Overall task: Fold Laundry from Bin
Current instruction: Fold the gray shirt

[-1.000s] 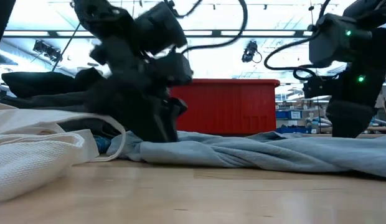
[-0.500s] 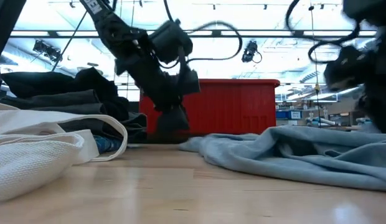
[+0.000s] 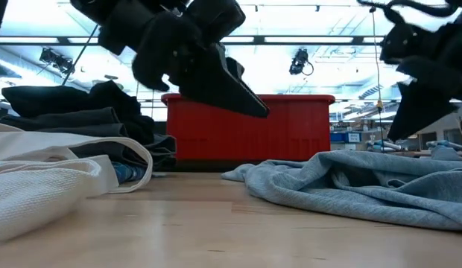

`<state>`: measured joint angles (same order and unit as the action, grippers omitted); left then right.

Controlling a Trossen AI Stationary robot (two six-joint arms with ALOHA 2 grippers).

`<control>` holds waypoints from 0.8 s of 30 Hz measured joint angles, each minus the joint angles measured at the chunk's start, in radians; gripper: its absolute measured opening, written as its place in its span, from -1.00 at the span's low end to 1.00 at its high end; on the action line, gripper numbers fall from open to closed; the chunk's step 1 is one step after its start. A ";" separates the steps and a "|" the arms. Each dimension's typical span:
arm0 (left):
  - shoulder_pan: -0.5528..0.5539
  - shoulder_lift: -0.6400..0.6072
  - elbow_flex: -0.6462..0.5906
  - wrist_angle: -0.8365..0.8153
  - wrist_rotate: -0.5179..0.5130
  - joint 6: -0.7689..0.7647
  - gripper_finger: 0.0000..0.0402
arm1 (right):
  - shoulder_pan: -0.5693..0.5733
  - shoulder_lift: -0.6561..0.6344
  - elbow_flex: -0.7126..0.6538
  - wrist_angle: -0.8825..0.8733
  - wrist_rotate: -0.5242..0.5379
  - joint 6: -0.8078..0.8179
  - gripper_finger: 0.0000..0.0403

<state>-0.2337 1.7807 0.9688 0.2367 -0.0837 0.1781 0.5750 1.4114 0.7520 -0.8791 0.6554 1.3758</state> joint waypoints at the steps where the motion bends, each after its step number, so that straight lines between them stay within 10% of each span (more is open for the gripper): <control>1: -0.013 0.005 0.000 0.012 -0.003 -0.040 -0.26 | -0.005 0.008 -0.005 0.010 0.000 0.005 0.18; 8: -0.083 0.068 0.051 0.084 -0.092 -0.136 -0.19 | -0.005 0.084 -0.016 0.069 0.029 0.011 0.18; 24: -0.113 0.388 0.514 -0.370 -0.096 -0.299 -0.02 | 0.046 0.086 -0.016 0.015 0.052 0.012 0.18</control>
<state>-0.3462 2.1687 1.4829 -0.1329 -0.1795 -0.1211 0.6212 1.4971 0.7364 -0.8643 0.7069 1.3878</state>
